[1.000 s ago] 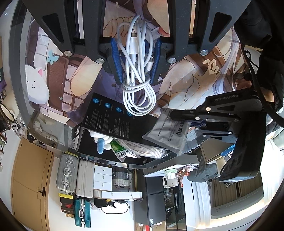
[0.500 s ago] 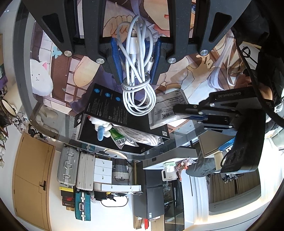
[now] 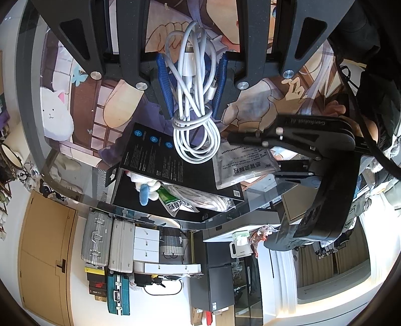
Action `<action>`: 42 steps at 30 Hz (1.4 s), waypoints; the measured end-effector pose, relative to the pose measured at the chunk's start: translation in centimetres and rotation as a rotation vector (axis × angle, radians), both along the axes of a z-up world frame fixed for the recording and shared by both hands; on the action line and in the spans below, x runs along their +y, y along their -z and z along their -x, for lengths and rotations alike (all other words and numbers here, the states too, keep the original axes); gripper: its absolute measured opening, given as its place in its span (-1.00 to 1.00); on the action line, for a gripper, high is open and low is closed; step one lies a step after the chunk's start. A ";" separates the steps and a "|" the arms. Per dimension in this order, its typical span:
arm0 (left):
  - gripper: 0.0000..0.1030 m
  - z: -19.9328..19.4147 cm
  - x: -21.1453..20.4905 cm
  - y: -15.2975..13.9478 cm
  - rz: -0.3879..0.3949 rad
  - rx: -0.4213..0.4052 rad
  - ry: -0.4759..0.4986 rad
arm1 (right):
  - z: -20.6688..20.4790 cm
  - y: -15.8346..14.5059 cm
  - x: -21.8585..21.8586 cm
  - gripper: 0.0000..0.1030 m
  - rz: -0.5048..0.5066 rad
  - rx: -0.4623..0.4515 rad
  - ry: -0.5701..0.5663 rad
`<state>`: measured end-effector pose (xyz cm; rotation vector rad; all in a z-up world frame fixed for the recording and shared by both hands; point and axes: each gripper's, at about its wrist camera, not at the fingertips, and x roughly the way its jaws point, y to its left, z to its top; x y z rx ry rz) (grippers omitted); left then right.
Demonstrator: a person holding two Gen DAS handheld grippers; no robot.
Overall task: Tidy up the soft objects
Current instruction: 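Carry the cable with the right tool while the left tool carries the packet over the box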
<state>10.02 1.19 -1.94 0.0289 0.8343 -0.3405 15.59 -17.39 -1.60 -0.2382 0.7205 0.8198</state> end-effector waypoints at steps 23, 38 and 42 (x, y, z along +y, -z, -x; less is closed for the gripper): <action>-0.80 2.6 1.4 -5.4 0.062 -0.159 -0.022 | 0.4 -3.3 -0.4 -0.39 -0.079 -0.106 0.037; -0.80 -0.5 3.1 -8.6 0.103 -0.215 -0.080 | -3.4 -5.4 0.5 -0.39 -0.148 -0.121 0.140; -0.80 -1.7 3.1 -9.1 0.103 -0.222 -0.082 | -5.1 -5.5 0.9 -0.39 -0.164 -0.116 0.174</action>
